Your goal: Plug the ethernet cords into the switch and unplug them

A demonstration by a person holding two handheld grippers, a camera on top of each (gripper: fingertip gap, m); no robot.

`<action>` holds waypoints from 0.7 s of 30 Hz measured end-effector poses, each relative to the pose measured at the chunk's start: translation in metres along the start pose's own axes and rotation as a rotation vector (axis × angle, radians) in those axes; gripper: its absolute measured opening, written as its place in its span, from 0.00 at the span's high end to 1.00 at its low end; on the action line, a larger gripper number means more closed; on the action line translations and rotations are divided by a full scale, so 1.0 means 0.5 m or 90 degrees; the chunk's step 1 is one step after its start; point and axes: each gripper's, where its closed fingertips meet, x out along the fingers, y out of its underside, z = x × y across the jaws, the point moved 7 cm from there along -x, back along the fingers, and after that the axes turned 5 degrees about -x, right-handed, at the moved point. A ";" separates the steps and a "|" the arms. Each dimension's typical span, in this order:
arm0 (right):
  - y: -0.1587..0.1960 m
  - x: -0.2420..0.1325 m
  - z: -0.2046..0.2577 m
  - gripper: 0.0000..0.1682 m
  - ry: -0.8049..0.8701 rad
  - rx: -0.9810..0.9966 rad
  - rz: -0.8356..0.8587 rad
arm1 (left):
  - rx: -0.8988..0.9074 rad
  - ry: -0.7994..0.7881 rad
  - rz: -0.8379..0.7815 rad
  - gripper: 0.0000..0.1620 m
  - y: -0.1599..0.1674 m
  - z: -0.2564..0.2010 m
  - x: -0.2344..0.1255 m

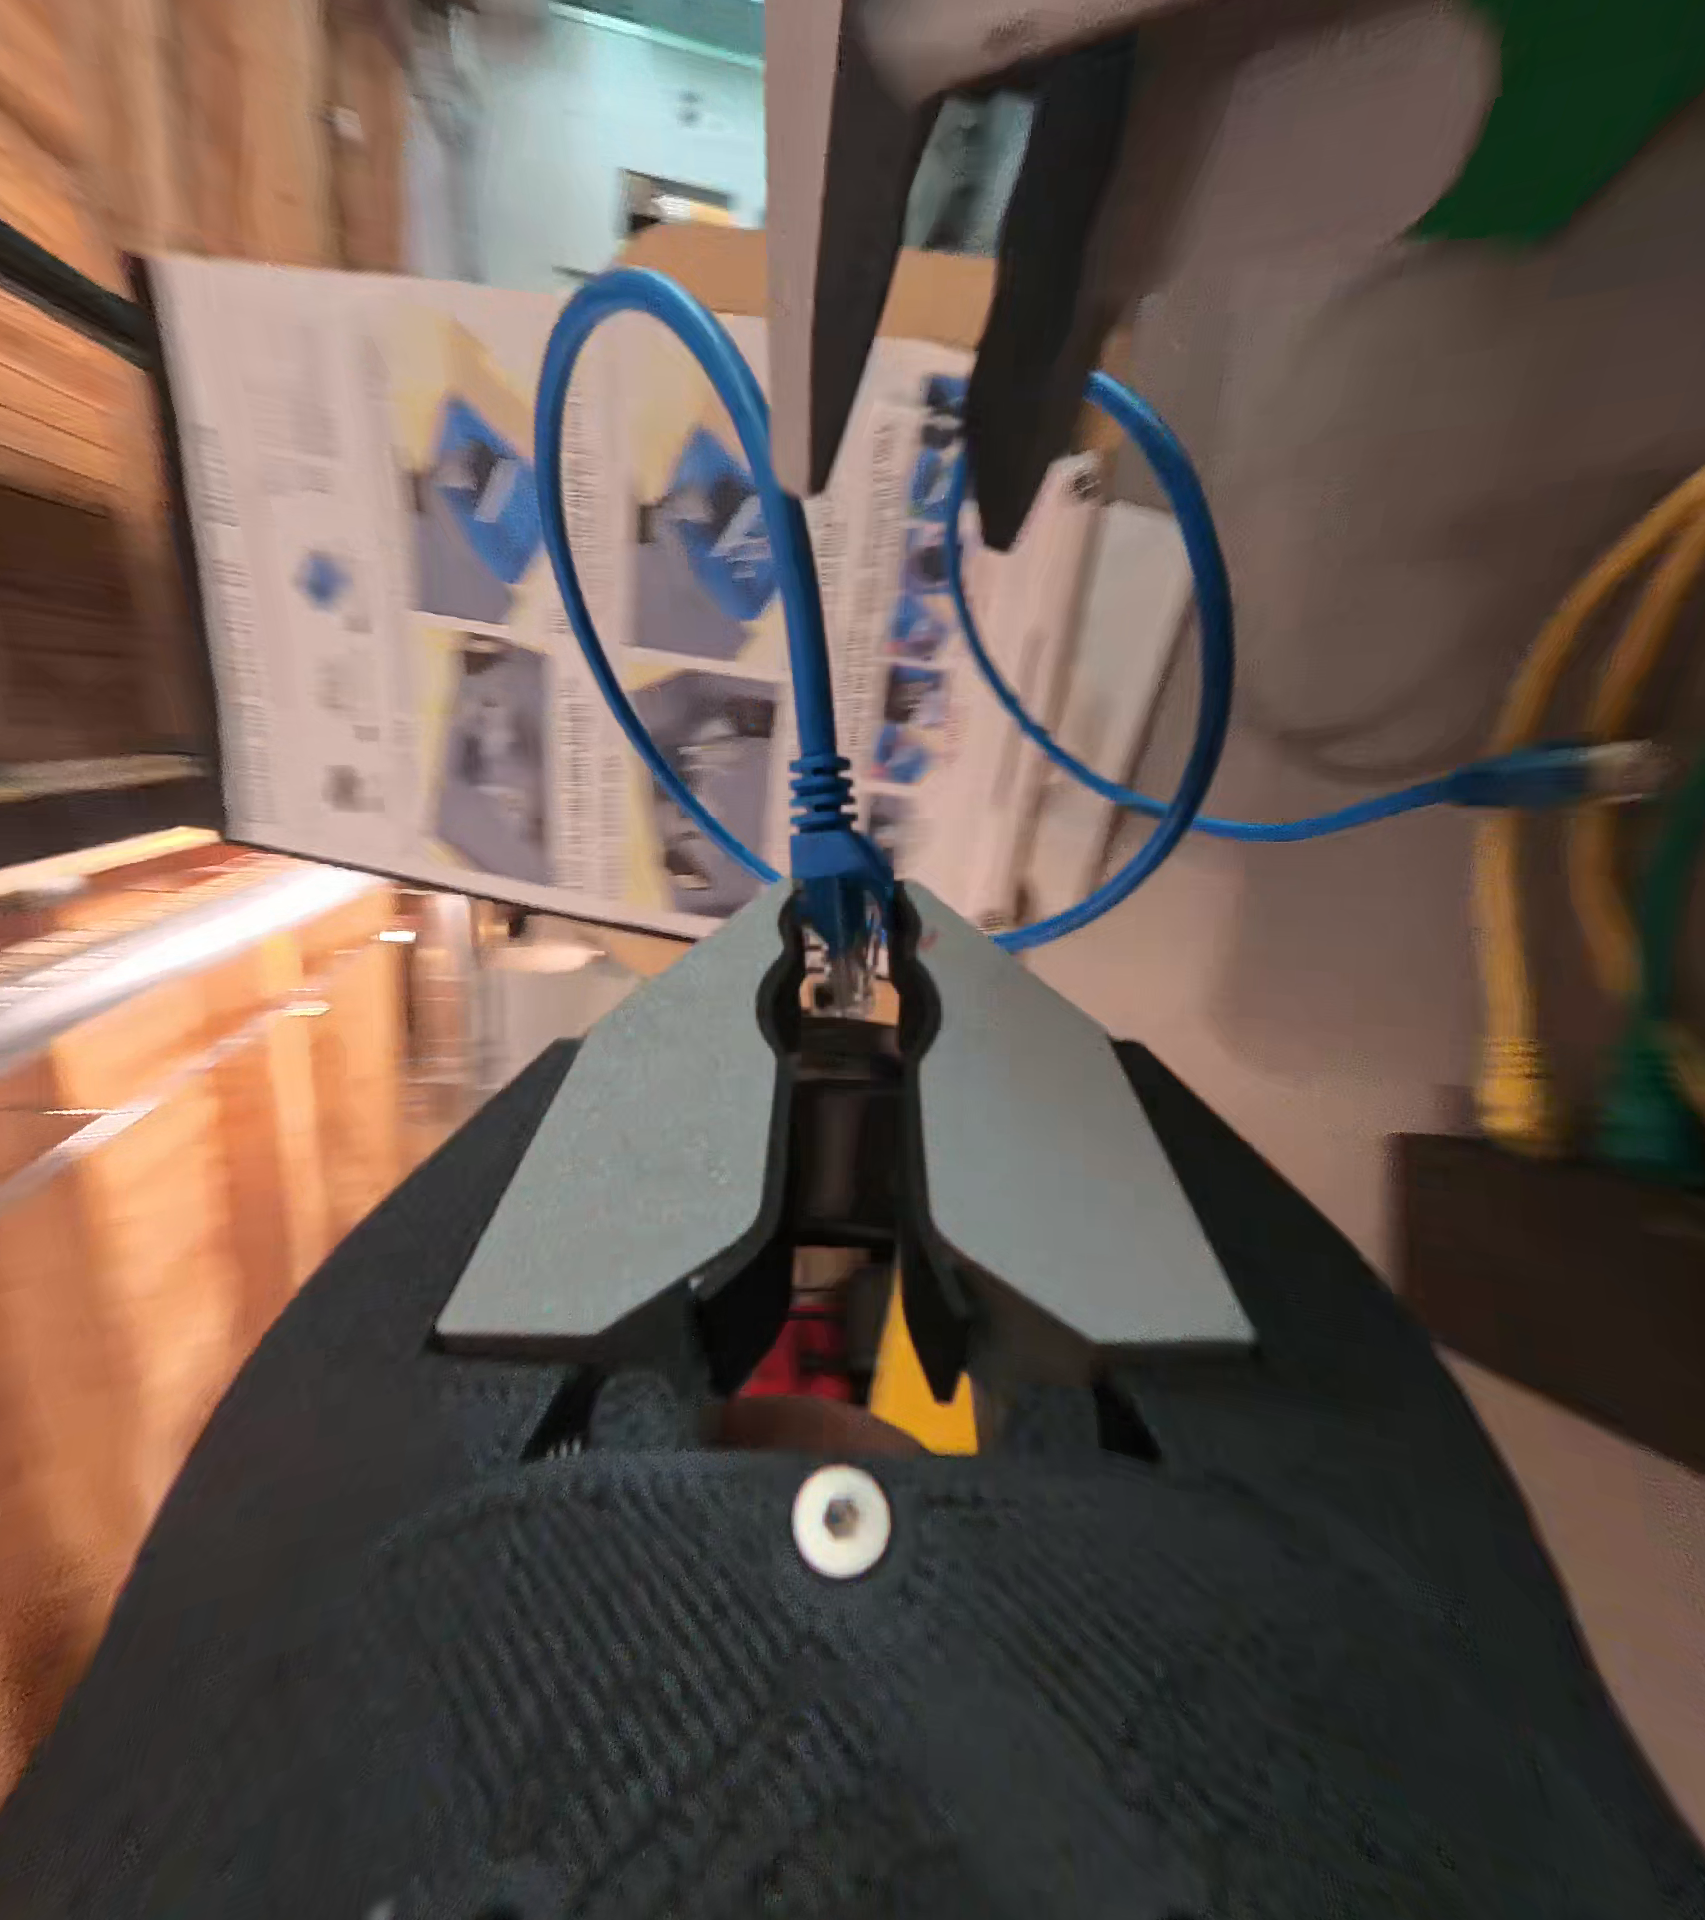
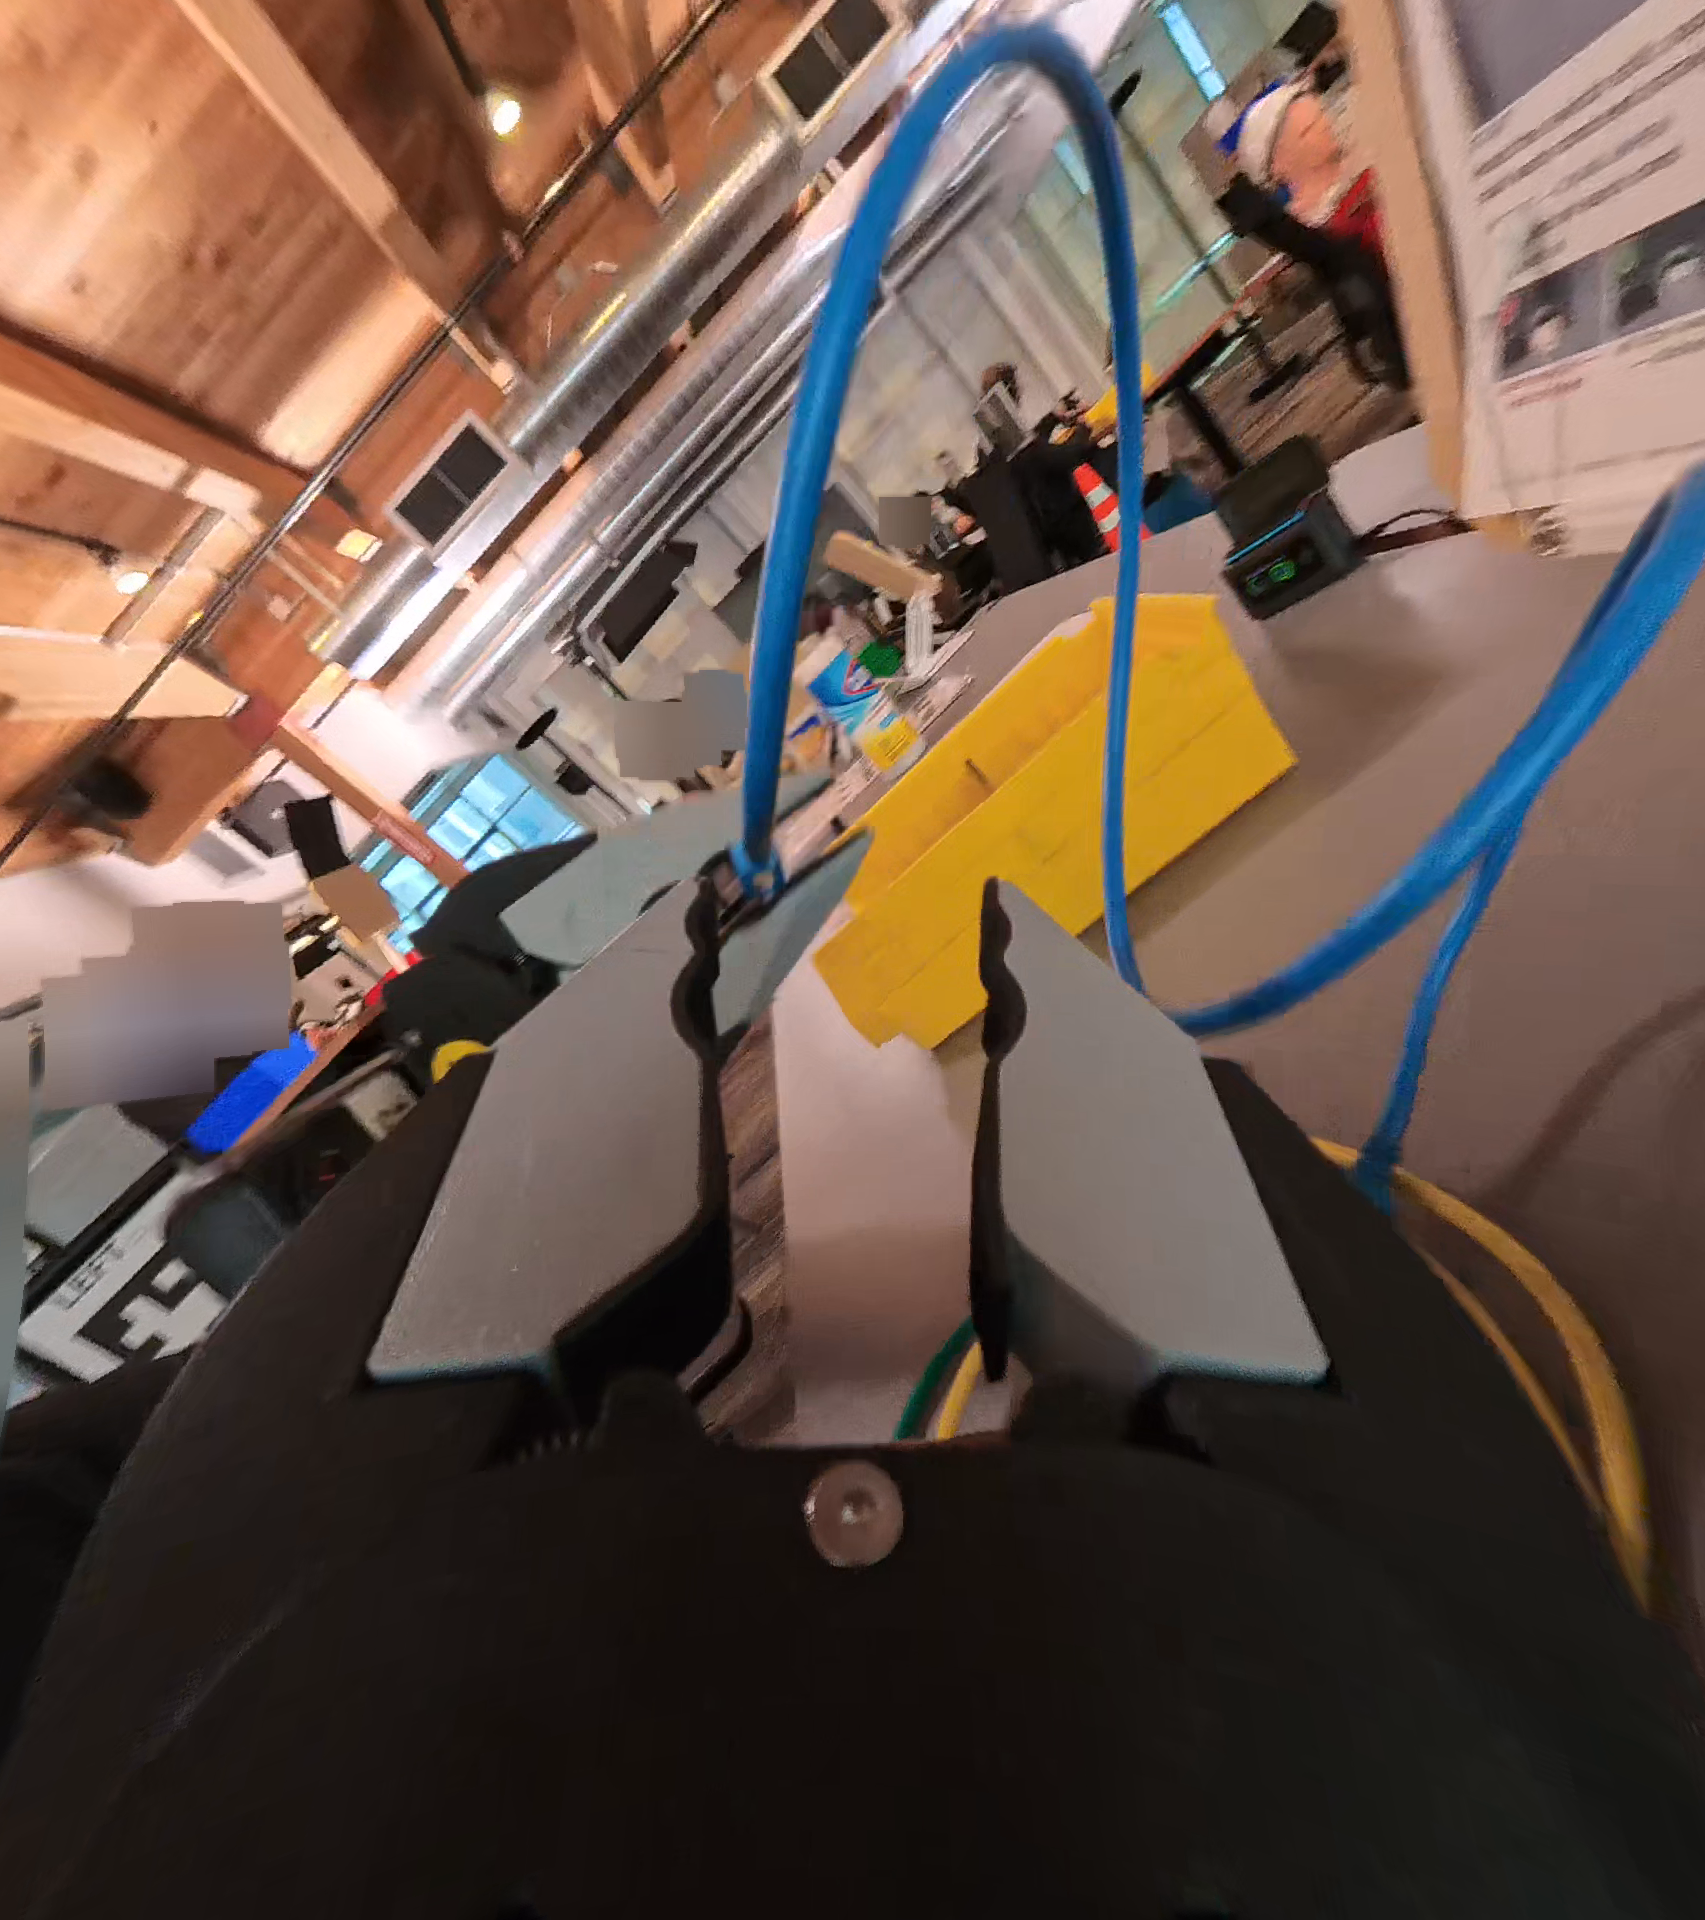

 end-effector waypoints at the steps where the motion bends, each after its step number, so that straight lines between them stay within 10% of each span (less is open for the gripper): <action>1: 0.003 0.008 0.010 0.71 -0.028 -0.002 0.004 | 0.039 -0.041 -0.003 0.93 0.005 0.008 0.001; 21: 0.040 0.065 0.058 0.95 -0.112 -0.066 0.002 | -0.031 0.024 -0.090 0.93 -0.022 -0.004 -0.020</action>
